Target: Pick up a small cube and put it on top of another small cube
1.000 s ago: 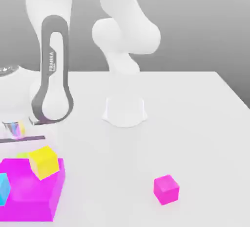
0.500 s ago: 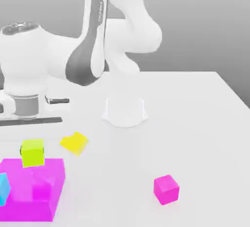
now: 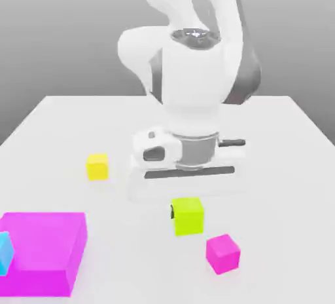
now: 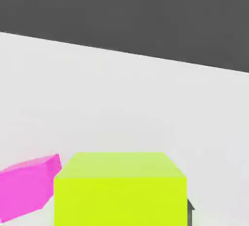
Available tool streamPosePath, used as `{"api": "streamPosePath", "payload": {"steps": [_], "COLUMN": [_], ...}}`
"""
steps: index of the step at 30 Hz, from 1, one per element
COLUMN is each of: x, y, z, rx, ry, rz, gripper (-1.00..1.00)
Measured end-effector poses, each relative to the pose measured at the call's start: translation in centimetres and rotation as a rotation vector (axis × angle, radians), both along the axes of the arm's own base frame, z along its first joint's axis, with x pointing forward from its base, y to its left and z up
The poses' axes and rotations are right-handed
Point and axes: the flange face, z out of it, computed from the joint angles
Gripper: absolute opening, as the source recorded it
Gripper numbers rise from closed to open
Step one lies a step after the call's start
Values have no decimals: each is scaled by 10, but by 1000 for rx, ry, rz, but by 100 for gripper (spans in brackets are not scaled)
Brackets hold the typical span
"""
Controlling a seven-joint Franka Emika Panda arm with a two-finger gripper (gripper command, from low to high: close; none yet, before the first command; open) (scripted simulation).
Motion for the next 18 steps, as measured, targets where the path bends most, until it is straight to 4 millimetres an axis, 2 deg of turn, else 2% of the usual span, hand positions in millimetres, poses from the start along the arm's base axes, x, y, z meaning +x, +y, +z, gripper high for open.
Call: {"api": "streamPosePath", "payload": {"steps": [2,4,9,10,16,18], "x": [-10,-20,-23,-23,-24,-23], "y": [27,30,28,28,28,28], "z": [-2,-21,-76,-84,-88,-76], "rx": [6,16,19,19,19,19], "ry": [8,35,45,45,46,45], "rz": [-23,-79,-105,-105,-105,-106], "gripper": [-100,-100,-100,100,100,100]}}
